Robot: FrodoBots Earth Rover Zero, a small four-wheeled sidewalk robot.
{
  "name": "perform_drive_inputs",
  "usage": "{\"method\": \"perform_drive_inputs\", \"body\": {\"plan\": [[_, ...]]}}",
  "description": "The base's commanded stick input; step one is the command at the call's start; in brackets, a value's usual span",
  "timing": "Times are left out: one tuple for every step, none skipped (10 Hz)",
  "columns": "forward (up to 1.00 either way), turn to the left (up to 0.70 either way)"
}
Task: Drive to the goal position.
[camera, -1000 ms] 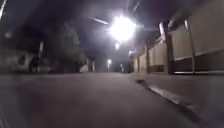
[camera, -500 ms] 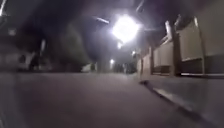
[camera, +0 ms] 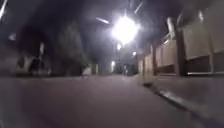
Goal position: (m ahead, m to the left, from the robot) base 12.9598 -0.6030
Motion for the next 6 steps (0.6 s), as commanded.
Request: {"method": "perform_drive_inputs", "body": {"plan": [[0.70,-0.35],[0.70,-0.35],[0.70,-0.35],[0.70,-0.35],[0.70,-0.34],[0.70,-0.31]]}}
